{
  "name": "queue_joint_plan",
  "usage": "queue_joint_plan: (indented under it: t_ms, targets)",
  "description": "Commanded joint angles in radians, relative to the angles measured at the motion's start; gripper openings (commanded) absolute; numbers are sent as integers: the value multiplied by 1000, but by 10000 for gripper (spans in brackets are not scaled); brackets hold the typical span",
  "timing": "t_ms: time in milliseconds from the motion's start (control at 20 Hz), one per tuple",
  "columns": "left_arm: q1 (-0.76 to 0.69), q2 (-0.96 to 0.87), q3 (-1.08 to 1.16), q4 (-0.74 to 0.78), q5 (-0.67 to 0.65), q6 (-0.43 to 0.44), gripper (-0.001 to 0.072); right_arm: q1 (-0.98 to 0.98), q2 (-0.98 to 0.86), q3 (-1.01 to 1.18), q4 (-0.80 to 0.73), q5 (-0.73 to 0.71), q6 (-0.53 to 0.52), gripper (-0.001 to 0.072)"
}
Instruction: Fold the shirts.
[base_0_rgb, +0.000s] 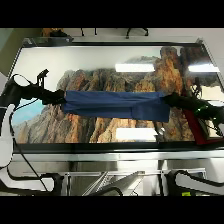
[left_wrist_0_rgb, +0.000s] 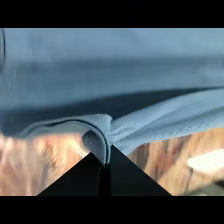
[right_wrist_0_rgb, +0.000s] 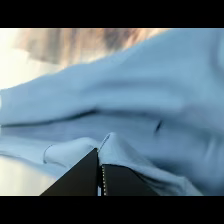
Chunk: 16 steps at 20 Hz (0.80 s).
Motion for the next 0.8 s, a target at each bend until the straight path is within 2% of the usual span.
queue_joint_plan:
  t_ms: [0, 200, 300, 350, 400, 450, 500, 650, 750]
  targets:
    - [-13, -161, 133, -6, 21, -7, 14, 72, -183, 94, 14, -106, -92, 22]
    - [-13, -296, 251, -10, 14, -15, 15, 73, -275, 177, -8, -139, -112, 32]
    - [-19, -334, 310, -24, -37, -15, 19, 58, -274, 217, -67, -138, -111, 310]
    - [-25, -343, 341, -25, -68, -14, 169, 45, -274, 242, -109, -131, -108, 379]
    - [-25, -346, 377, -25, -95, -14, 605, 26, -274, 269, -161, -116, -64, 490]
    - [-26, -344, 412, -26, -113, -21, 703, 2, -274, 288, -209, -99, -3, 667]
    - [-26, -344, 451, -26, -140, -21, 703, -28, -275, 299, -243, -61, 43, 709]
    - [-23, -344, 568, -25, -212, -64, 702, -101, -294, 299, -260, 101, 77, 709]
    - [-26, -344, 616, -45, -230, -94, 702, -105, -320, 298, -260, 152, 73, 709]
